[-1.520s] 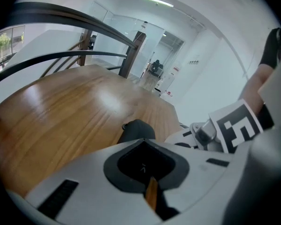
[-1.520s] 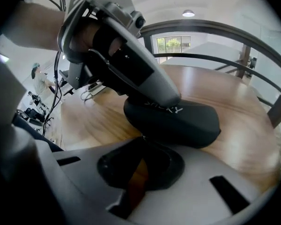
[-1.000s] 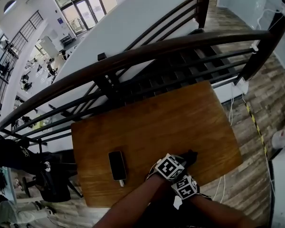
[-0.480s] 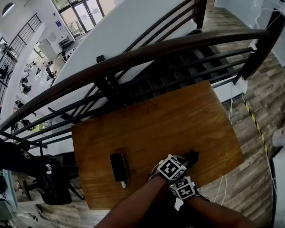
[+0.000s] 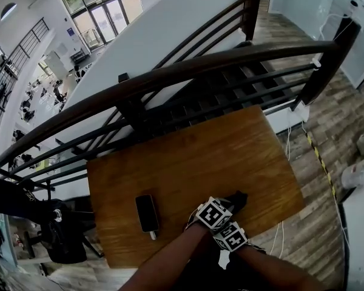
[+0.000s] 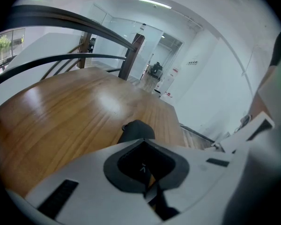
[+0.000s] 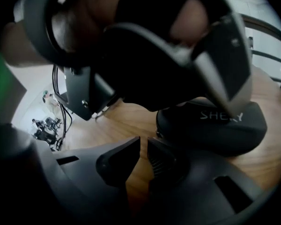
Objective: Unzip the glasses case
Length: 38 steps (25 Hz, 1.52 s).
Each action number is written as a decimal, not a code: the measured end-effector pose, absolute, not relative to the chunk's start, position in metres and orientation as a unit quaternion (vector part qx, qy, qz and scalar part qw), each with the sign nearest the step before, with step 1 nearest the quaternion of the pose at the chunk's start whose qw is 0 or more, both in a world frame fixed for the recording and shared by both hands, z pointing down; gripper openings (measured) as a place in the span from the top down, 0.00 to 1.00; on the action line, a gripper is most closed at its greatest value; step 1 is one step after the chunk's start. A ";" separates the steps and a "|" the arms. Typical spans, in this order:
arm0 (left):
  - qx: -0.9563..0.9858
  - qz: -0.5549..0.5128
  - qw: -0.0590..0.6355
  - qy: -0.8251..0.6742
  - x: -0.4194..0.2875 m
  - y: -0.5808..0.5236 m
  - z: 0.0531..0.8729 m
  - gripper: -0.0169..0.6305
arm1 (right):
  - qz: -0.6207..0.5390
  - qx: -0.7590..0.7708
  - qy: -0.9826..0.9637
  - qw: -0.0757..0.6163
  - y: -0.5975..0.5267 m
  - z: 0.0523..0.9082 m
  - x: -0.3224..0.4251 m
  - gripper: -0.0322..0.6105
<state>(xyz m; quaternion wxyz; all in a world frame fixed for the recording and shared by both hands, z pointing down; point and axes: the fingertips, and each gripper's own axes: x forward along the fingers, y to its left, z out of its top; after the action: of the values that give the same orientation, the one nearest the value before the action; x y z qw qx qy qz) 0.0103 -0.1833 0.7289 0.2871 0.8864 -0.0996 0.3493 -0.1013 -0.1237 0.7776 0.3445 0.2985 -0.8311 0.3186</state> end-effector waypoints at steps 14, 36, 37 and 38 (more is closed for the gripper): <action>0.916 0.122 0.210 -0.319 -0.049 -0.176 0.606 0.97 | 0.272 0.358 -0.859 0.245 -0.087 0.660 0.015 0.91; 0.797 -0.040 0.082 -0.597 -0.025 0.091 0.401 0.97 | 0.098 0.370 -0.924 0.016 0.045 0.427 0.174 0.95; 0.795 -0.042 0.081 -0.600 -0.028 0.095 0.402 0.97 | 0.097 0.368 -0.925 0.014 0.049 0.427 0.172 0.95; 0.793 -0.043 0.082 -0.602 -0.030 0.098 0.403 0.97 | 0.098 0.366 -0.925 0.014 0.054 0.428 0.171 0.95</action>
<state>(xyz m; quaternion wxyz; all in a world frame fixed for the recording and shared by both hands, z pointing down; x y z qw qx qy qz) -0.0303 0.0985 0.4031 0.0822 0.7933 -0.6017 -0.0433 0.1707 0.0538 0.4282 0.0136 0.3663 -0.9252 0.0979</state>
